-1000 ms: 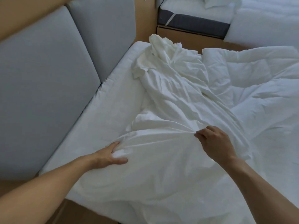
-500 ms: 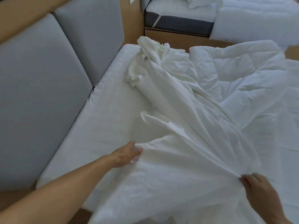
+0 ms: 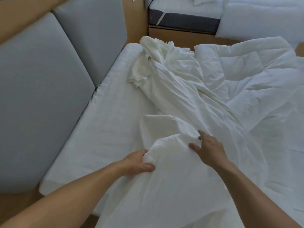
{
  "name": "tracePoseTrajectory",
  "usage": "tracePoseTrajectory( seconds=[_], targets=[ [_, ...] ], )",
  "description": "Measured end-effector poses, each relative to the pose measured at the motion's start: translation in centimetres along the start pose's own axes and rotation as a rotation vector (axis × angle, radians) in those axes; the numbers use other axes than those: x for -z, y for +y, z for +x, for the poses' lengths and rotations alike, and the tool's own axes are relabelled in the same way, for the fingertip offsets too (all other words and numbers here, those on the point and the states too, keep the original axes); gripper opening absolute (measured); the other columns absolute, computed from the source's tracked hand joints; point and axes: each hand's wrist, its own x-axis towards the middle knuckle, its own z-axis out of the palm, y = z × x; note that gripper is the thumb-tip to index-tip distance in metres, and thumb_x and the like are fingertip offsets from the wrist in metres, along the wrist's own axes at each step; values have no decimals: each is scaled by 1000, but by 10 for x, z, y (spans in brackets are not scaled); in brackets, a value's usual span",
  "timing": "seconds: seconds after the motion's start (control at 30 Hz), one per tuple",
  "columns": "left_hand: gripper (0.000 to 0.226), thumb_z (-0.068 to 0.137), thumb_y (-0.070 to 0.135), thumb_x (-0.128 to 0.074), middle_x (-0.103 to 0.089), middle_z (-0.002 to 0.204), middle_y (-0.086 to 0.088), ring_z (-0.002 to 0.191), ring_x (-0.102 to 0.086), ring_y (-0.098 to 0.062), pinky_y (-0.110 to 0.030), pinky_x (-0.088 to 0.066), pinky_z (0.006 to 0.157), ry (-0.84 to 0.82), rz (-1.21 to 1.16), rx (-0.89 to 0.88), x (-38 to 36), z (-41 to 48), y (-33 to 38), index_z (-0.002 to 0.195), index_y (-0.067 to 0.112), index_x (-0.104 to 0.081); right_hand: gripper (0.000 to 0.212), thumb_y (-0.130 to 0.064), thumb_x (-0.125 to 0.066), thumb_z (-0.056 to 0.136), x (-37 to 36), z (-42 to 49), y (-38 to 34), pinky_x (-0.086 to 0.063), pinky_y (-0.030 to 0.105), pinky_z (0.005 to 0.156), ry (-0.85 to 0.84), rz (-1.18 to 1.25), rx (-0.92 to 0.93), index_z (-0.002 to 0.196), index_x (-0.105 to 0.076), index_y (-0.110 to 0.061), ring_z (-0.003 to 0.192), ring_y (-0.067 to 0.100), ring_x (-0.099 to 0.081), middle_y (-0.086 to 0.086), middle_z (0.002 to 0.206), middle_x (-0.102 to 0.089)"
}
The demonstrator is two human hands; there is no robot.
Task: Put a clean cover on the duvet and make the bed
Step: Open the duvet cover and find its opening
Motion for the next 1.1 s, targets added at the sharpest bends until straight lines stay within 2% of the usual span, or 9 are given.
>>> tracePoseTrajectory(
  seconds=[0.13,0.27,0.3,0.43,0.67,0.77,0.9,1.0,1.1],
  targets=[
    [70,70,51,-79,-61,122,10,109,-60,-13,-33,-50,97,-65,17,-5,3,-2,-4,132,34,-51,22,-30,-50,101,17,9,0,-47,36,81,92,112,-27,102,-66,-15,95,34,-62,13,104,-71],
    [79,70,59,-79,-58,125,6,111,-58,-12,-27,-47,98,-79,-19,-5,6,2,-3,137,33,-46,17,-20,-58,97,58,-19,22,-44,40,73,715,302,27,95,-67,-6,85,40,-64,20,90,-70],
    [78,71,58,-78,-57,125,7,111,-57,-11,-27,-46,100,-92,-18,-12,6,2,0,137,34,-46,16,-20,-57,98,54,-25,32,-44,40,73,671,263,-18,93,-64,-7,85,40,-64,21,90,-69],
    [76,67,60,-77,-60,124,10,109,-61,-10,-31,-49,100,-161,-36,-45,0,3,12,133,33,-51,15,-35,-41,101,-14,-40,65,-46,32,75,-103,-239,-148,94,-50,-25,97,27,-65,4,108,-68],
    [64,76,67,-69,-65,122,11,111,-62,-15,-31,-49,98,-173,11,-114,-25,0,50,130,34,-56,21,-25,-43,98,-34,-44,69,-47,30,77,-67,-248,-203,106,-61,-22,99,24,-66,2,108,-68],
    [73,77,53,-74,-58,135,7,122,-56,-20,-28,-44,100,-70,155,-144,-49,1,64,140,31,-47,23,-29,-43,98,-31,-41,57,-44,28,71,-152,-230,-103,96,-65,-22,97,25,-65,2,102,-68],
    [48,84,28,-64,-62,128,-7,115,-60,-29,-31,-49,92,-87,334,-115,-51,-7,61,130,15,-56,31,-31,-49,96,-6,-30,34,-45,32,70,-83,40,-121,96,-73,-12,91,30,-65,9,101,-72],
    [36,85,20,-61,-65,121,-8,111,-61,-28,-31,-50,91,-180,269,-83,-26,-23,34,120,11,-63,36,-36,-49,99,11,-15,5,-44,37,75,60,318,-157,104,-71,-8,91,30,-61,11,104,-71],
    [42,79,19,-59,-66,121,-3,112,-61,-25,-29,-49,92,-120,157,-52,8,-39,10,120,14,-66,36,-38,-51,96,1,4,-23,-45,38,88,-27,274,-105,110,-66,-9,101,31,-58,14,118,-65]
  ],
)
